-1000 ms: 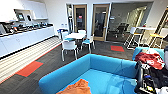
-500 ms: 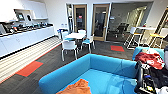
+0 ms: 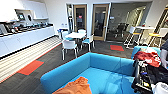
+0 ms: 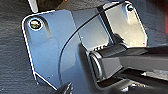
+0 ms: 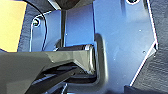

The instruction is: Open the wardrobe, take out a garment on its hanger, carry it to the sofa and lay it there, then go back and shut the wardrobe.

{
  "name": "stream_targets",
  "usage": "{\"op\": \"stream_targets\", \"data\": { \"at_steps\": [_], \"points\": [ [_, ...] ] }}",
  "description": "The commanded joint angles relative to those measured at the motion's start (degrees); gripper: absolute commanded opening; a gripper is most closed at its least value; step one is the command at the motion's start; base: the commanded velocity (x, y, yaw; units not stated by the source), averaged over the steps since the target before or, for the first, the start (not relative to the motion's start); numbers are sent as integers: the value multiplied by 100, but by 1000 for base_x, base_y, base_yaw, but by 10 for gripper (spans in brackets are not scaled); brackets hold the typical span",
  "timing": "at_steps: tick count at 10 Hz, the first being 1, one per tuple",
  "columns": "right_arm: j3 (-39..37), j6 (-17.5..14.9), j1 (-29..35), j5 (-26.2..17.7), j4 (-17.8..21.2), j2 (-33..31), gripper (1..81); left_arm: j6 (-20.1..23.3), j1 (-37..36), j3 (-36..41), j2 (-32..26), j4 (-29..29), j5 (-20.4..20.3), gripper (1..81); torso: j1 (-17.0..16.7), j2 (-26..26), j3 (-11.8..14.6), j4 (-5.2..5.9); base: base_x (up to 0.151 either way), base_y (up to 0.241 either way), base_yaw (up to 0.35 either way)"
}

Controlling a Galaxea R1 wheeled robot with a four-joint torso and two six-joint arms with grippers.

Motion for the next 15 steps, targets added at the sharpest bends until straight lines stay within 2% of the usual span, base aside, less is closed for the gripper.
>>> {"op": "stream_targets", "data": {
  "at_steps": [1, 10, 15],
  "points": [
    [-8, -25, 173, -268, -13, 55, 811, -6, -211, -21, 14, -2, 233, 811, 3, 0, 0, 0, -106, 0, 0],
    [-17, -25, 164, -268, -13, 55, 811, 3, -219, -21, 58, 50, 242, 811, 3, -2, 2, 0, -97, 0, 0],
    [-17, -25, 147, -259, -13, 45, 811, 12, -219, -21, 58, 50, 242, 811, 3, -6, 2, 0, 0, 0, 0]
  ]
}}
